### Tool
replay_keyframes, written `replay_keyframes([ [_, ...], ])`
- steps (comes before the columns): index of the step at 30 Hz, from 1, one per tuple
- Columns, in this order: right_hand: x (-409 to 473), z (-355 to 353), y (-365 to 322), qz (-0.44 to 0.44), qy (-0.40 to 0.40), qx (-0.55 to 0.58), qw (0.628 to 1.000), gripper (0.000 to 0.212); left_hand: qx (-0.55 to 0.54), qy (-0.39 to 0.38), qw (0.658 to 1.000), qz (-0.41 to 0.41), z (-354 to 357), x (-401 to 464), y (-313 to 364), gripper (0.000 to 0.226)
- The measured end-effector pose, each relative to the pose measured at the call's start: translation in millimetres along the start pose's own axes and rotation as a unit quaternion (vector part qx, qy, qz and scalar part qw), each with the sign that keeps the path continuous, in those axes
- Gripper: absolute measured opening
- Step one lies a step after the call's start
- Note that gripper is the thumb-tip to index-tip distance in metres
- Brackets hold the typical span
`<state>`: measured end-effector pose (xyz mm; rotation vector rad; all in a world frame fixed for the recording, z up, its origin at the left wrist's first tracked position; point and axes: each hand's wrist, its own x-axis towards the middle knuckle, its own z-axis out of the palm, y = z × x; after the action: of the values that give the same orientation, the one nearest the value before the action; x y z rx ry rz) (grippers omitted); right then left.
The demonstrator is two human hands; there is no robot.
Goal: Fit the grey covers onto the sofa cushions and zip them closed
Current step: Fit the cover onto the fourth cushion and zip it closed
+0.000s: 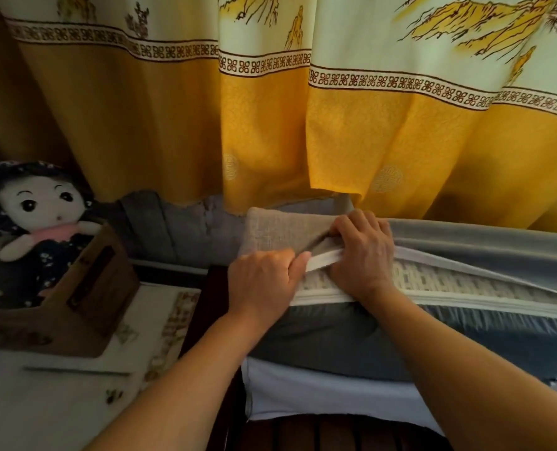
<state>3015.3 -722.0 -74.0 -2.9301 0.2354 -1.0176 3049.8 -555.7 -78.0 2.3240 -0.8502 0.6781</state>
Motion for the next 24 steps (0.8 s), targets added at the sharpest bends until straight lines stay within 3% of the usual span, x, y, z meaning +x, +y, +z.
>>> replay_keyframes([
  [2,3,-1,-1,-0.015,-0.003,-0.015,1.000,0.028,0.005,-0.121,0.992,-0.028,-11,-3,1,0.042],
  [4,-2,-4,-4,-0.046,0.002,-0.027,0.999,0.029,0.034,-0.193,0.981,0.015,-22,-5,-6,0.050],
  [8,-19,-21,-13,-0.170,0.035,-0.017,0.985,0.011,0.129,-0.256,0.952,0.107,-36,-19,-8,0.067],
  [11,-34,-30,-23,-0.228,0.010,0.010,0.974,0.007,0.170,-0.263,0.947,0.069,-34,-17,2,0.059],
  [18,-62,-48,-42,-0.207,0.028,0.061,0.976,0.015,0.177,-0.206,0.962,-0.015,-23,-36,22,0.010],
  [19,-67,-48,-43,-0.206,0.037,0.062,0.976,0.016,0.170,-0.194,0.966,-0.015,-23,-42,22,0.007],
  [22,-74,-44,-45,-0.191,0.039,0.042,0.980,0.018,0.151,-0.153,0.976,0.020,-25,-48,18,0.028],
  [24,-76,-41,-41,-0.188,0.025,0.014,0.982,0.015,0.156,-0.175,0.972,0.017,-26,-47,17,0.021],
])
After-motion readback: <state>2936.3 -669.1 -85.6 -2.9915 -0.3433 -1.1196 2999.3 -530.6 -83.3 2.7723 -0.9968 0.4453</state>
